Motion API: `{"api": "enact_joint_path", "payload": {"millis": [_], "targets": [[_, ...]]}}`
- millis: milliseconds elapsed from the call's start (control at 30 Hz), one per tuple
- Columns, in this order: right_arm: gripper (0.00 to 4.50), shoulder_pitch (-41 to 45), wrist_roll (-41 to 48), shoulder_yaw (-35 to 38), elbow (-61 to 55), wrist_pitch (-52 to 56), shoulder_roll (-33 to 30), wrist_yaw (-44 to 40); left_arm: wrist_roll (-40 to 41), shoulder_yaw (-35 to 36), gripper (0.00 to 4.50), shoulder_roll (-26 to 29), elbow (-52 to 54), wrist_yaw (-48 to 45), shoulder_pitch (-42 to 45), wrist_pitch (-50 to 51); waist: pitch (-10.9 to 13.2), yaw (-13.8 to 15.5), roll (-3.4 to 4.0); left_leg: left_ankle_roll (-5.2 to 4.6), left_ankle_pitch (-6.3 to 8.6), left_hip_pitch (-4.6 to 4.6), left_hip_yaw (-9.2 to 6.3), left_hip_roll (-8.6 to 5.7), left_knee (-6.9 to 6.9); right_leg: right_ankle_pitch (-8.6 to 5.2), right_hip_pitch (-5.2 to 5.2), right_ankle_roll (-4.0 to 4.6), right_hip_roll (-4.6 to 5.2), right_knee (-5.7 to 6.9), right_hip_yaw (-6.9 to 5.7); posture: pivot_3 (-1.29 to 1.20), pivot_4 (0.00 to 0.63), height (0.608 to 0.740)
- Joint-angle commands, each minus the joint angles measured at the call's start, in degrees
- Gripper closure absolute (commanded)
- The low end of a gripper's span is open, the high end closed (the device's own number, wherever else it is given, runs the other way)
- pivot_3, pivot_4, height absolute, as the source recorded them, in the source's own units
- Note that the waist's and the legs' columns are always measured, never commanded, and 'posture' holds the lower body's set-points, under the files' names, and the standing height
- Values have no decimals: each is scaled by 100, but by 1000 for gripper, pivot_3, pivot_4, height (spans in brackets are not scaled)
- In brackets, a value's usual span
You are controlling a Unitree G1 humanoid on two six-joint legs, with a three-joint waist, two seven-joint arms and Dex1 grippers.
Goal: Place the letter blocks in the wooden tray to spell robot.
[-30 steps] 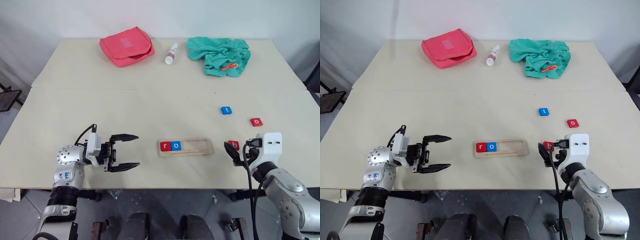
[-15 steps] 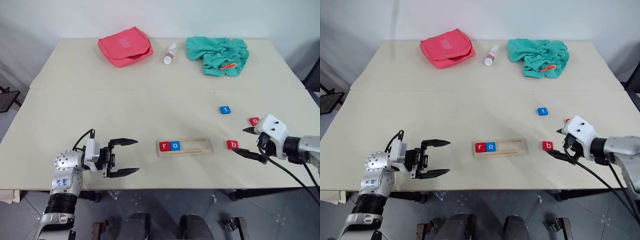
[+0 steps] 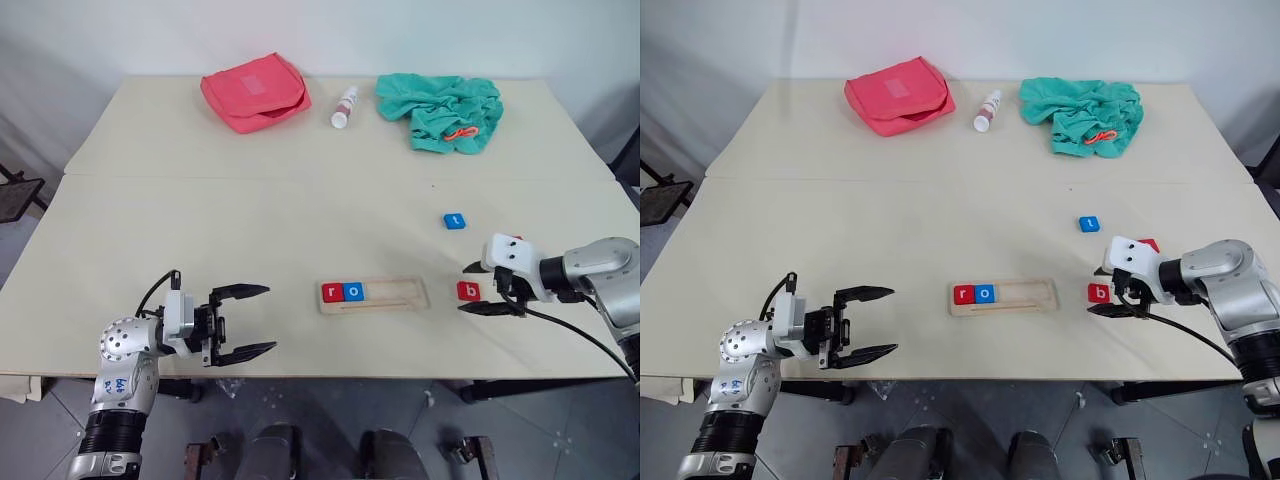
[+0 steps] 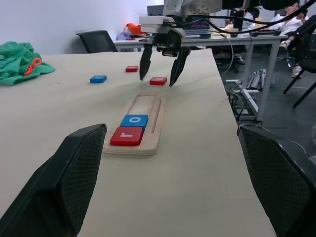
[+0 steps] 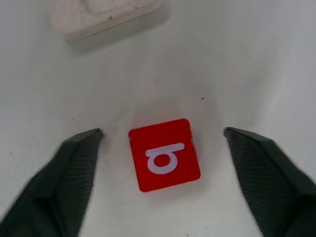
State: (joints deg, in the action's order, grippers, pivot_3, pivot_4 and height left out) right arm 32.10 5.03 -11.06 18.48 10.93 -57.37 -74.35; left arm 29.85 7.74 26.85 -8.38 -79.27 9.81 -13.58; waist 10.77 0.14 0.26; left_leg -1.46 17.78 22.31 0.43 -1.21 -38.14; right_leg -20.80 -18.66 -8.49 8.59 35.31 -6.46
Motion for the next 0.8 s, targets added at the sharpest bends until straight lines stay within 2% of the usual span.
{"api": "enact_joint_path", "payload": {"millis": [33,167,300,500,700,800], "targets": [[1643,64,-163,-6,100,-25,10,-78,134,64,0,29,373,138,-193,8,0,-4,0,0,0,0,1,0,0,0,1,0,0,-1,0,0,150,740],[3013,124,-213,52,156,-33,59,-53,127,47,0,29,409,193,-234,9,0,-3,0,0,0,-2,0,0,-1,0,4,0,0,-3,-1,0,150,740],[3039,194,-161,179,41,60,91,28,111,12,0,8,337,213,-148,1,0,-8,0,1,0,-2,1,1,-2,0,5,0,-1,-8,-1,0,150,740],[3039,541,290,337,-1231,1250,201,34,117,-29,0,-2,149,98,47,-7,10,-18,17,2,1,0,4,2,0,0,-1,0,-2,-7,1,0,150,740],[3039,1138,324,-190,-2113,2436,594,109,73,-64,0,-29,-69,7,246,-65,10,-18,17,4,2,0,0,2,4,0,-3,0,-3,-6,0,0,150,740],[3039,1209,261,-573,-2381,2650,826,62,67,-98,0,-64,-116,-17,301,-109,10,-9,16,4,2,1,-5,0,3,0,-5,0,-2,2,0,0,150,740]]}}
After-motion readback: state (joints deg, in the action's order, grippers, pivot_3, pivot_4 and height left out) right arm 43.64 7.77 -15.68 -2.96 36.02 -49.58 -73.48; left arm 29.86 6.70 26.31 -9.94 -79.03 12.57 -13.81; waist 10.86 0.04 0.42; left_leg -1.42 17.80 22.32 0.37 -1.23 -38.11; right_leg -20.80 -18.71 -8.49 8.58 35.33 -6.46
